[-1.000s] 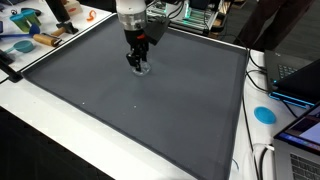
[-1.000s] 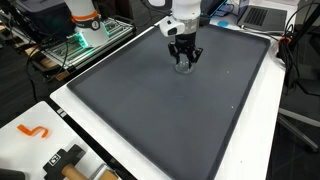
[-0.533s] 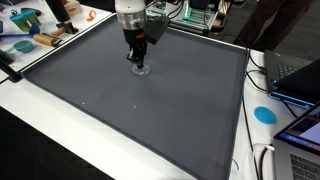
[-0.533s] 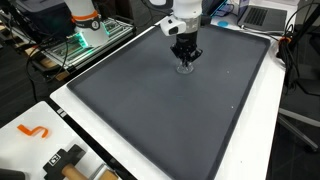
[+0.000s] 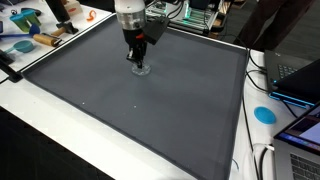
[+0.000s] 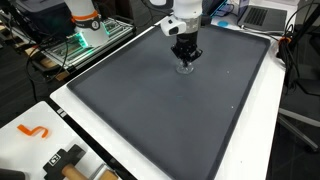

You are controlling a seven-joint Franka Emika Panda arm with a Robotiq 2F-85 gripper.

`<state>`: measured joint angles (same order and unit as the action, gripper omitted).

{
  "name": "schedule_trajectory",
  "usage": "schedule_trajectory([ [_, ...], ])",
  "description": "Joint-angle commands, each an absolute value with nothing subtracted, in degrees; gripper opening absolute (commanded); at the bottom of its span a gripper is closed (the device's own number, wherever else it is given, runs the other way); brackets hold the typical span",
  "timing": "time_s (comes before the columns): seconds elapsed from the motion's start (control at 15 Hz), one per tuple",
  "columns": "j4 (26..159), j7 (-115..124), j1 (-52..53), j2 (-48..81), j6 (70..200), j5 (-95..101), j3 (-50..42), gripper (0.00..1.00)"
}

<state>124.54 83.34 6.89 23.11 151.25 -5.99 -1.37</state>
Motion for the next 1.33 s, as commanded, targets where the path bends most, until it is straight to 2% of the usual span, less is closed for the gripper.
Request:
schedule_trajectory([
  [0.0, 124.2, 84.1, 7.8, 24.2, 151.9, -6.6, -2.2, 0.01],
  [0.13, 124.2, 83.5, 7.6, 24.1, 151.8, -6.8, -1.9, 0.01],
  [0.2, 124.2, 83.7, 7.7, 24.0, 151.6, -6.6, -2.1, 0.29],
  [0.27, 124.2, 83.6, 7.7, 23.9, 151.6, -6.6, -2.0, 0.29],
  [0.4, 124.2, 83.7, 7.8, 23.7, 151.5, -6.5, -2.1, 0.4],
  [0.87, 124.0, 82.8, 7.4, 23.3, 151.2, -6.8, -1.8, 0.95],
  [0.93, 123.9, 82.7, 7.4, 23.3, 151.1, -6.8, -1.8, 1.0],
  [1.27, 124.2, 79.7, 6.7, 22.4, 150.5, -6.8, -1.2, 1.0],
])
